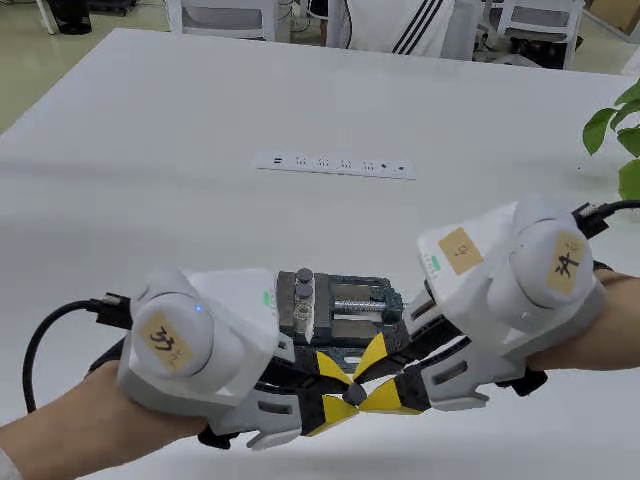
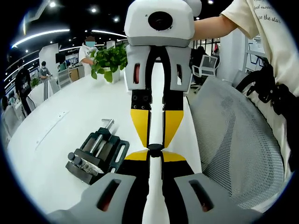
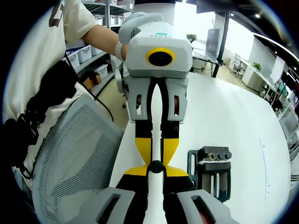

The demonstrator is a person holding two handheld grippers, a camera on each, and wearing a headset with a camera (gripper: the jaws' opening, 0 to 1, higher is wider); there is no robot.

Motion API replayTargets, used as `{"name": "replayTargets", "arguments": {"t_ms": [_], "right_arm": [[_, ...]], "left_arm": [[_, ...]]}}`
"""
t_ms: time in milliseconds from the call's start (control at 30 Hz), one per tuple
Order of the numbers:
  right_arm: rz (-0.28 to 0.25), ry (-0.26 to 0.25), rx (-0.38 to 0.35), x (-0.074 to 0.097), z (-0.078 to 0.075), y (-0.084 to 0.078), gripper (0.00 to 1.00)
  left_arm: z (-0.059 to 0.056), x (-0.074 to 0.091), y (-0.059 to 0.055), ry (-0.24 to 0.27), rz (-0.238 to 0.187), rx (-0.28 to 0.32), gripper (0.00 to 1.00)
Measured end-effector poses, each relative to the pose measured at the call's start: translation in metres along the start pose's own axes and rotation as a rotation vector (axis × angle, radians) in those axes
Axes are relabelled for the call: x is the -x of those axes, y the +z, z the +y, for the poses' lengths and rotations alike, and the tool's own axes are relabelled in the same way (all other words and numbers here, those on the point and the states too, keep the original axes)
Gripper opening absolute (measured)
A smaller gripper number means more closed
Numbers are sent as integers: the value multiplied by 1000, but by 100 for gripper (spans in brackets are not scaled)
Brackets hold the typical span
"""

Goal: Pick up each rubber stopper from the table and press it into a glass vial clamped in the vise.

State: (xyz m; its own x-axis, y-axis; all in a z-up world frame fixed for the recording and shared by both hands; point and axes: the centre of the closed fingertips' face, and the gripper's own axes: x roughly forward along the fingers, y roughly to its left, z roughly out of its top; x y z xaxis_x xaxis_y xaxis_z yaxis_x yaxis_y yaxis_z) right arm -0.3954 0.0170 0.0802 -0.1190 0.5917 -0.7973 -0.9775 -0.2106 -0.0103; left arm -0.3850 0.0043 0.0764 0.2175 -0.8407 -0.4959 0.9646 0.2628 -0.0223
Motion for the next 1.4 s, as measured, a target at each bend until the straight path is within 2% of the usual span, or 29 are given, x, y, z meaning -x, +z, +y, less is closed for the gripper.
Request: {"name": "replayTargets", "arguments": {"t_ms": [67, 133, 267, 433, 533, 633, 800, 1000, 1233, 1400], "right_arm": [[-1, 3, -7, -1, 0, 0, 6], [-1, -6, -5, -1, -2, 1, 6], [5, -13, -11, -2, -6, -1, 6], [27, -14, -11, -4, -8, -9, 6], [37, -12, -13, -5, -8, -12, 6], [39, -10, -15, -5, -8, -13, 6], [46, -7, -15, -7, -9, -15, 6], [63, -2, -16, -10, -12, -20, 6], [81, 3, -11, -13, -18, -24, 6], [96, 4, -3, -14, -28, -25, 6]], "left_arm": [[0, 1, -1, -3, -10, 25, 5], [2, 1, -6, 5, 0, 34, 6], [2, 1, -15, 22, 3, 67, 18], [13, 5, -33, 98, 11, 107, 39], [26, 11, -38, 176, -22, 176, 50], [36, 18, -39, 235, -60, 209, 59], [50, 30, -43, 330, -80, 224, 79], [60, 41, -49, 396, -92, 232, 98], [66, 51, -55, 421, -105, 250, 99], [68, 56, -57, 432, -109, 256, 99]]}}
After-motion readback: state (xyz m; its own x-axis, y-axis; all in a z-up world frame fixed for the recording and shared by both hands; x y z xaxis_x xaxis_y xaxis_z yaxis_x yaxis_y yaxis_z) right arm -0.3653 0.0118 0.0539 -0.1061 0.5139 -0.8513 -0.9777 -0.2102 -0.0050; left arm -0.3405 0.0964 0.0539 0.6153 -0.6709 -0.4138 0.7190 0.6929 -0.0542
